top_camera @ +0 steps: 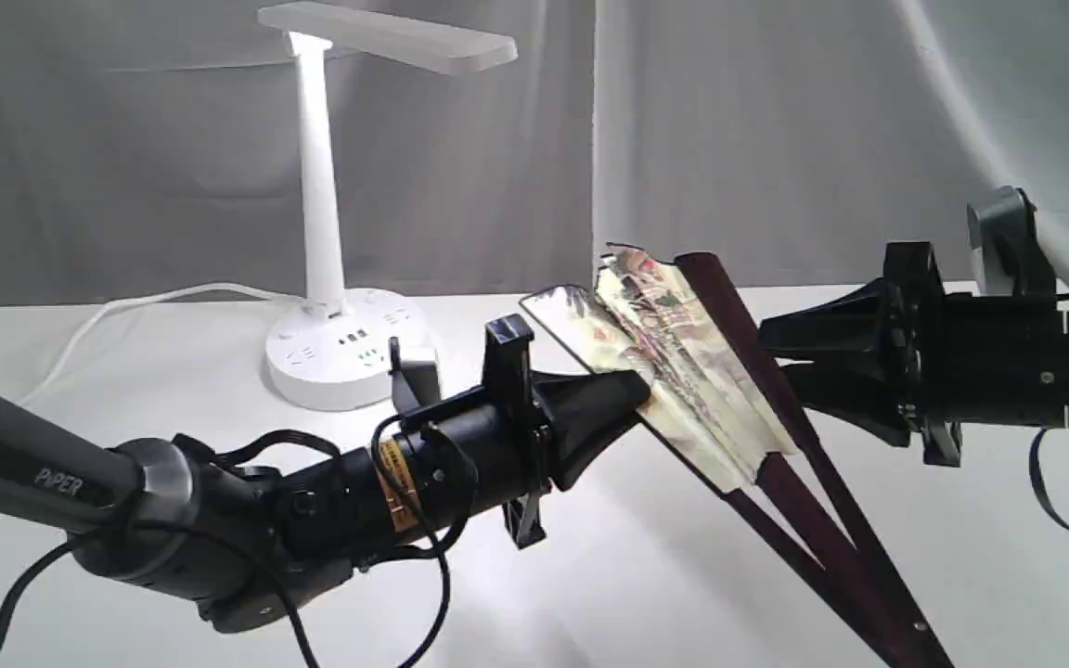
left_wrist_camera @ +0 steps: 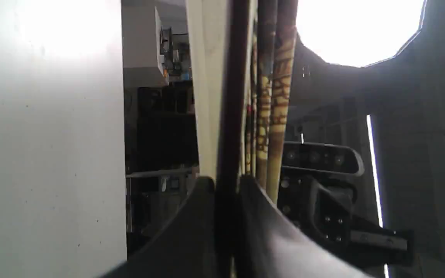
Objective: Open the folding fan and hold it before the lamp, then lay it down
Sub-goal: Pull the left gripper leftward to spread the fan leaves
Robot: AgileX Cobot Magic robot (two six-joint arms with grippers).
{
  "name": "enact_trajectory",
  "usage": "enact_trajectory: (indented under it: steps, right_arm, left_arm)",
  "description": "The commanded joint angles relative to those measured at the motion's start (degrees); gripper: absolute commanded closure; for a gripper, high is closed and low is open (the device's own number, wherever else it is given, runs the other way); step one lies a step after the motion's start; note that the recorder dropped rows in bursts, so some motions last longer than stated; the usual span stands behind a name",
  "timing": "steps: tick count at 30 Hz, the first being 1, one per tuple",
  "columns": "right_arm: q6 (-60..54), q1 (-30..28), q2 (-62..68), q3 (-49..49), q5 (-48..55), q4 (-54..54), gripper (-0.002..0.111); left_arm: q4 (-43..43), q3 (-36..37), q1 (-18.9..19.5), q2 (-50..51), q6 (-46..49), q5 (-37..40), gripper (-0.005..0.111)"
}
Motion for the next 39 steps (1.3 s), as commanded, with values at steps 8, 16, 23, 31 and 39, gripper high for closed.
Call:
enact_trajectory:
  steps: [8, 16, 23, 31, 39]
  right_arm:
    - [-0.8, -0.4, 2.4, -0.1, -2.2, 3.1, 0.065]
    - [-2.3, -0.4, 6.8, -0.1, 3.7, 8.6, 0.068]
    - [-3.5, -0.4, 8.0, -0.1, 5.2, 8.6, 0.072]
    - [-3.5, -0.4, 8.0, -0.1, 5.2, 8.6, 0.072]
    - [-3.5, 0.1, 8.0, -0.1, 5.2, 8.6, 0.072]
  left_arm:
    - [0.2, -0.3, -0.3, -1.1, -0.3, -1.6, 0.107]
    - [-3.4, -0.3, -0.3, -1.0, -0.2, -1.6, 0.107]
    - [-4.4, -0.3, -0.3, -1.0, 0.5, -1.6, 0.107]
    - [-4.4, -0.3, -0.3, 0.3, 1.5, -1.2, 0.107]
    - [-3.5, -1.4, -0.3, 1.2, 1.5, -0.3, 0.107]
